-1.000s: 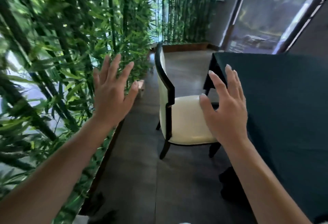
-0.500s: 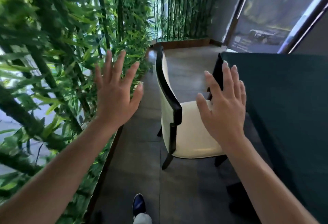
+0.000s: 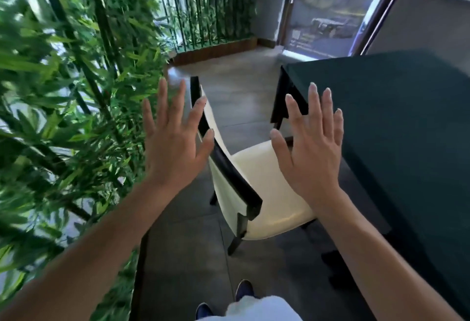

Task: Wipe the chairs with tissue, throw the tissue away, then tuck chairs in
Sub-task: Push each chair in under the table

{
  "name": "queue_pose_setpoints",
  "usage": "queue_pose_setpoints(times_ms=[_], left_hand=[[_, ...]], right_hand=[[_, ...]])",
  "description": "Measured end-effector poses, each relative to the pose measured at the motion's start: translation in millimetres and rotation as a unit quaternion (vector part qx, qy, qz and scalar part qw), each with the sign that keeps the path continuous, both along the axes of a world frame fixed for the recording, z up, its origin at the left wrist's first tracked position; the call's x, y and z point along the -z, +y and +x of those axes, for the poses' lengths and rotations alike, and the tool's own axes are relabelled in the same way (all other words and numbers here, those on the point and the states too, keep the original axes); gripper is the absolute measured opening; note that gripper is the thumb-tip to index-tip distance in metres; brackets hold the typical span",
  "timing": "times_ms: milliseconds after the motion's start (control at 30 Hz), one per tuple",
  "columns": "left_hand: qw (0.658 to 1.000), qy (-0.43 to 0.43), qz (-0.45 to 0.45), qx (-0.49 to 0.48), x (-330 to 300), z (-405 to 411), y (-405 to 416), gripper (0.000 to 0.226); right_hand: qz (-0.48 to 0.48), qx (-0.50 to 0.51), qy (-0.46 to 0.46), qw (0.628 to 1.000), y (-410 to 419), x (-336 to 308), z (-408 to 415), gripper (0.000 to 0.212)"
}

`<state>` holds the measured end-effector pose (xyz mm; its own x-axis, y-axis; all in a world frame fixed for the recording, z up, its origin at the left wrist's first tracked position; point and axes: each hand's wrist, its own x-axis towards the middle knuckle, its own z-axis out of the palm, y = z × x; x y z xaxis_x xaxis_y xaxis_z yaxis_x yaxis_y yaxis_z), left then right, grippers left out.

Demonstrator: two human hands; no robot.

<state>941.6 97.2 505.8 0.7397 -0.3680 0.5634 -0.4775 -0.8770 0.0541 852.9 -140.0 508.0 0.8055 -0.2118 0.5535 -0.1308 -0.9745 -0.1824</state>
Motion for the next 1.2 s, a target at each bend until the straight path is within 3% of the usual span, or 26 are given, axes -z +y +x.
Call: queue_pose_setpoints(times_ms=[100, 233, 500, 667, 933, 1200], left_hand=[[1.0, -0.017, -0.007, 0.0, -1, 25, -17, 0.059], [0.998, 0.005, 0.048, 0.032, 3, 61, -41, 0.063], [0.982, -0.01, 0.045, 0.182, 5, 134, -101, 0.061], [0.953, 0.016, 0.021, 0.301, 19, 176, -112, 0.06], [0.89, 0.045, 0.036, 0.453, 35, 220, -105, 0.061], [0.849, 0.062, 0.055, 0.521, 69, 227, -70, 0.058]], right_hand=[[0.015, -0.001, -0.003, 1.0, -14, 5, 24, 0.062], [0.02, 0.016, 0.009, 1.0, -30, 12, 42, 0.064], [-0.002, 0.106, 0.041, 0.993, -55, 16, 57, 0.072], [0.035, 0.208, 0.093, 0.973, -32, 26, 67, 0.074], [0.058, 0.364, 0.089, 0.925, 45, 35, 68, 0.074], [0.148, 0.374, 0.118, 0.908, 104, 63, 61, 0.074]])
